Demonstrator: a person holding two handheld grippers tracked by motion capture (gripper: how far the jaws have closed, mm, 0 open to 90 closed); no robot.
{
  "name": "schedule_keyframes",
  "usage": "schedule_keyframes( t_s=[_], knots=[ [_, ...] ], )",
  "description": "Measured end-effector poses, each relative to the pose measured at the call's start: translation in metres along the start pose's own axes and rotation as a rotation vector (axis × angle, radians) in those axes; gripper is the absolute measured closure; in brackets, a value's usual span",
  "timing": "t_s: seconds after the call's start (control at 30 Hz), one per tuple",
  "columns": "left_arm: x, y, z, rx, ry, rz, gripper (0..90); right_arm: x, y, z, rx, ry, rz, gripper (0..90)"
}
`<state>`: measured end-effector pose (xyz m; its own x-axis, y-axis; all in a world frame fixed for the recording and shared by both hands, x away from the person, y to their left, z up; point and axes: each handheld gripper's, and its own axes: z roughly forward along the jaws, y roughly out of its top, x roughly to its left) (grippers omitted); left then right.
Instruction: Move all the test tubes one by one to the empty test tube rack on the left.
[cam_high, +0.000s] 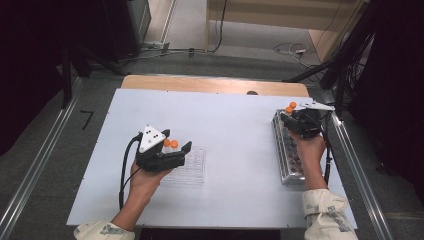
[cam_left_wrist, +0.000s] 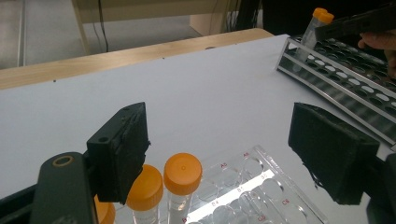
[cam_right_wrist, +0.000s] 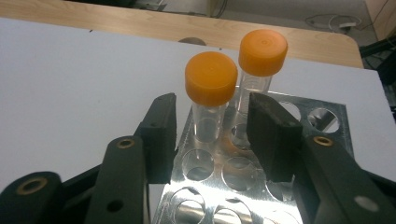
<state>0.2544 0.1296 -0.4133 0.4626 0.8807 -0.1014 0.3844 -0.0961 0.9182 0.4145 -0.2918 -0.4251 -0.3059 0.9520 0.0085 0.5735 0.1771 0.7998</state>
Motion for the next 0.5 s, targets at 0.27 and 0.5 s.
schedule_keyframes(
  t_s=[0.27, 0.5],
  knots=[
    [-0.002, -0.001, 0.001, 0.007, -0.001, 0.006, 20.9, 0.003, 0.005, 0.008, 0.037, 0.003, -0.027, 63.9],
    [-0.001, -0.002, 0.001, 0.008, 0.000, 0.005, 20.9, 0.002, 0.010, 0.018, 0.093, -0.004, -0.034, 67.2]
  ],
)
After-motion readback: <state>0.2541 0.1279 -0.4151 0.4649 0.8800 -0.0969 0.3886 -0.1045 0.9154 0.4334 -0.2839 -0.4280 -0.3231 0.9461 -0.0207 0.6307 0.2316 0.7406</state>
